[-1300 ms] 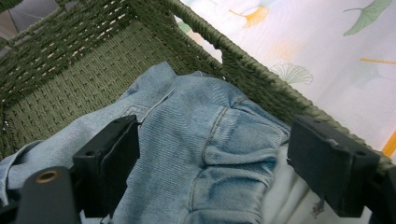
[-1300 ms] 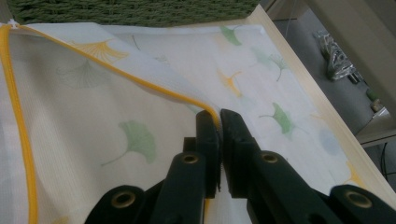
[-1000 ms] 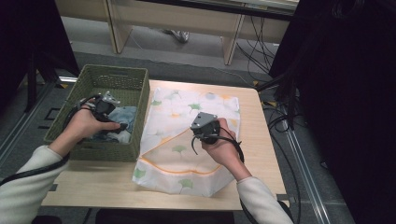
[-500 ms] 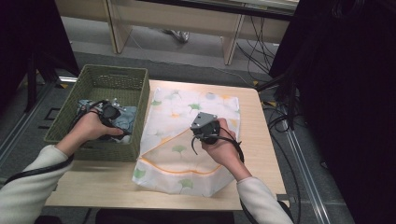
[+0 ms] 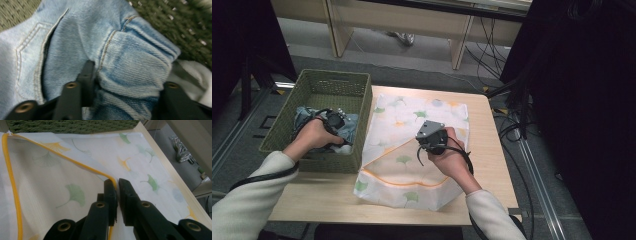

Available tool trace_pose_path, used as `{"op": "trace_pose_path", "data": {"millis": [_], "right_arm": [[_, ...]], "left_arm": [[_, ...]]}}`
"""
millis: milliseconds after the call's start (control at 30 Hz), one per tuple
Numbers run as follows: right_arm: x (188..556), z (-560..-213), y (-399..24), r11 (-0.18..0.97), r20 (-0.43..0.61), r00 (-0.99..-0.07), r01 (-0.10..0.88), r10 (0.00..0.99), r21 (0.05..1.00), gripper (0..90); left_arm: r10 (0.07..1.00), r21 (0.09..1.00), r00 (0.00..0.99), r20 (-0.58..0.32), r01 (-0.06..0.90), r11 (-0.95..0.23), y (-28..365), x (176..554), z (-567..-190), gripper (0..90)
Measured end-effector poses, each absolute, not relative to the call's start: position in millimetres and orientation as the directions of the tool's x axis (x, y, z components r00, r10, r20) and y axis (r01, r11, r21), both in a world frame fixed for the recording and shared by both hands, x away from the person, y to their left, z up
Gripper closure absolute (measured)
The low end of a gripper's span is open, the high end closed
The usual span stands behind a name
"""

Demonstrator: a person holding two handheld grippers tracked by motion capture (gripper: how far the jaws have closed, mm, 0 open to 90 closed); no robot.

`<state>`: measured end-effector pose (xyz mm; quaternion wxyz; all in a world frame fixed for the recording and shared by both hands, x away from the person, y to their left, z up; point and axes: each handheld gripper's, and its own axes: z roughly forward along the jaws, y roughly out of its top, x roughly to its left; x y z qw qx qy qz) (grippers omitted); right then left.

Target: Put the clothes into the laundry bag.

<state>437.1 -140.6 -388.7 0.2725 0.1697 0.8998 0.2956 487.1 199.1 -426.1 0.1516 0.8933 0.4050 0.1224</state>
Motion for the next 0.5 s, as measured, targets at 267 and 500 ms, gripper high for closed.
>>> {"op": "trace_pose_path", "data": {"millis": [267,500], "right_arm": [[438,-390,-142,0.768,-0.387,-0.794,0.150,0.468,0.623,87.9],[437,-389,-143,0.757,-0.379,-0.787,0.165,0.487,0.632,89.8]], "left_arm": [[0.772,0.398,0.625,0.116,0.683,-0.613,203,484,-424,79.2],[0.804,0.515,0.580,0.133,0.652,-0.556,212,475,-415,79.9]]}}
